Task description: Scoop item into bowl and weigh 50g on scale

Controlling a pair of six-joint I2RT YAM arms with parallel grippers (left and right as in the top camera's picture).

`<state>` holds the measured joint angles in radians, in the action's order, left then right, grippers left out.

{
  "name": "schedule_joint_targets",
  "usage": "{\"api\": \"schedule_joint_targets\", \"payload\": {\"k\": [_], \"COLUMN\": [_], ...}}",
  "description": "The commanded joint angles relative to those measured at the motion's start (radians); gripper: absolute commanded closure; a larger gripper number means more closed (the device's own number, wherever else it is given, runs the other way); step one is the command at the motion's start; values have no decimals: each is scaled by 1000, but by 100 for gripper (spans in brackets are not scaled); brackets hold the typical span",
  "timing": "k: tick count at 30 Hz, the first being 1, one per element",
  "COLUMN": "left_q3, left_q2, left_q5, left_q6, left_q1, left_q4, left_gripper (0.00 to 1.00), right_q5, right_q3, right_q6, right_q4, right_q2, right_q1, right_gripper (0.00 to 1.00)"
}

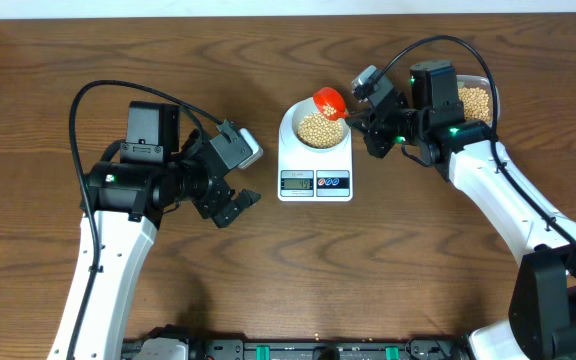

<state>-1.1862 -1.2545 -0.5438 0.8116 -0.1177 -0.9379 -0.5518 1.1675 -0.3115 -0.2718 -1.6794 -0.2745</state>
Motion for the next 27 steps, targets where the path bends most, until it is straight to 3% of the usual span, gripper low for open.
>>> {"api": "schedule_joint_targets", "payload": {"k": [1,27], "left_q3": [-16,-16], "left_q2": [14,14], "left_q5": [2,2], "left_q6": [-5,-5], "left_q1": [5,5], "left_q4": [-3,-3], "left_gripper": [2,2], "right_q5": [-8,-60], "right_q3": [-3,-3], "right_q6": [-3,99], "right_q4": [3,-11], "right_q2": [26,26], "right_q1": [-7,1], "right_gripper": [99,99]}}
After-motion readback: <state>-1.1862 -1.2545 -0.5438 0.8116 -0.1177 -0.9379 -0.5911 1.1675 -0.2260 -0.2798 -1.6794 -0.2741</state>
